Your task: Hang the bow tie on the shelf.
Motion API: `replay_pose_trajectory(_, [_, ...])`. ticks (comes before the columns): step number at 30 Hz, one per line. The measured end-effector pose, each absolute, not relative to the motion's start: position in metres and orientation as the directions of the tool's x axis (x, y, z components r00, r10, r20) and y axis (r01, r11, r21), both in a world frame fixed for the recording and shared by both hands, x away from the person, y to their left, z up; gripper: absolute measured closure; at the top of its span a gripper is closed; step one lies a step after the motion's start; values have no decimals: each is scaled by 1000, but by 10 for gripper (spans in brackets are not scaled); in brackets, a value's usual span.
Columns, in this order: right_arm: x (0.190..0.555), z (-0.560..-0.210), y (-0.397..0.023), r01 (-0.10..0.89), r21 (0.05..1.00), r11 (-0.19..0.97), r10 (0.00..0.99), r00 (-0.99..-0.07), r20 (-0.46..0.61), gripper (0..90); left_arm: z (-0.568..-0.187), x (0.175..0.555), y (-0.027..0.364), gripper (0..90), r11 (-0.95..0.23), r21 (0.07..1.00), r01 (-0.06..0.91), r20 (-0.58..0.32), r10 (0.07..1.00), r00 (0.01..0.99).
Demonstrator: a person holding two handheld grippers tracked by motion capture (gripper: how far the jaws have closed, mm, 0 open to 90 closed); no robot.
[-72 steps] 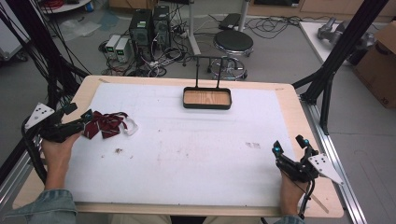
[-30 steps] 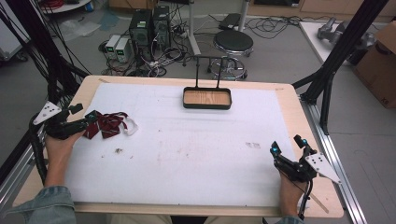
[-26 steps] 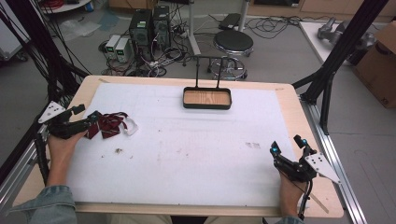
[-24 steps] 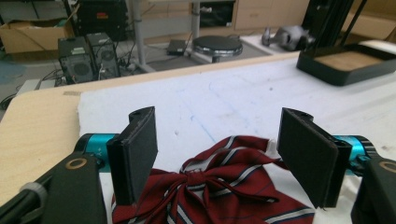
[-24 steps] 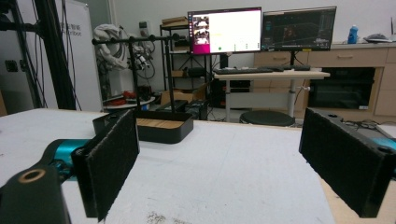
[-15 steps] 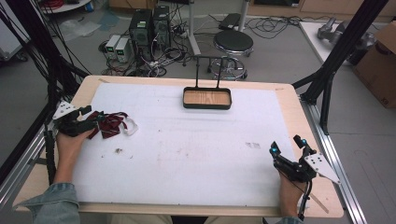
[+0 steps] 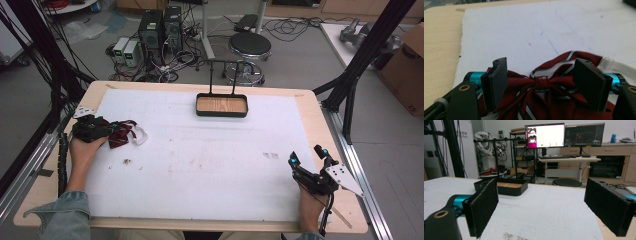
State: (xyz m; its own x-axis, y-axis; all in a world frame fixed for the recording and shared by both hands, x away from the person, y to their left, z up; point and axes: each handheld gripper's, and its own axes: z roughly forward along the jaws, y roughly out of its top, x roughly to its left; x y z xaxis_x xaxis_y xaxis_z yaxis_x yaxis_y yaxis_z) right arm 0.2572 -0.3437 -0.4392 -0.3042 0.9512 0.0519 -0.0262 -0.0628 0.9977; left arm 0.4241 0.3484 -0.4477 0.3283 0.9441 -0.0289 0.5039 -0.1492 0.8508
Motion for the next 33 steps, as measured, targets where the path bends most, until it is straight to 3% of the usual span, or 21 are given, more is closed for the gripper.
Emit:
replay_pose_trajectory(4, [257,-439,-344,-28,998,-61,951,-305,50,112,-449,428,343,291,-180,827,532,2,948,318])
replay_pose_trajectory(6, [257,-439,-344,-26,998,-64,950,-307,53,112,-449,428,342,335,-191,817,544,8,947,321])
replay_pose_trajectory(10, [257,-439,-344,-26,998,-64,950,-308,53,112,-450,428,337,540,-241,801,549,50,939,340])
replay_pose_trajectory(15, [257,-439,-344,-26,998,-64,950,-308,53,112,-447,425,338,649,-255,796,548,53,933,357])
replay_pose_trajectory(25, [257,-439,-344,-26,997,-67,949,-309,55,112,-427,412,326,653,-362,852,378,179,881,439])
replay_pose_trajectory(33, [257,-439,-344,-26,997,-68,948,-314,57,112,-408,401,319,653,-322,918,233,171,848,501])
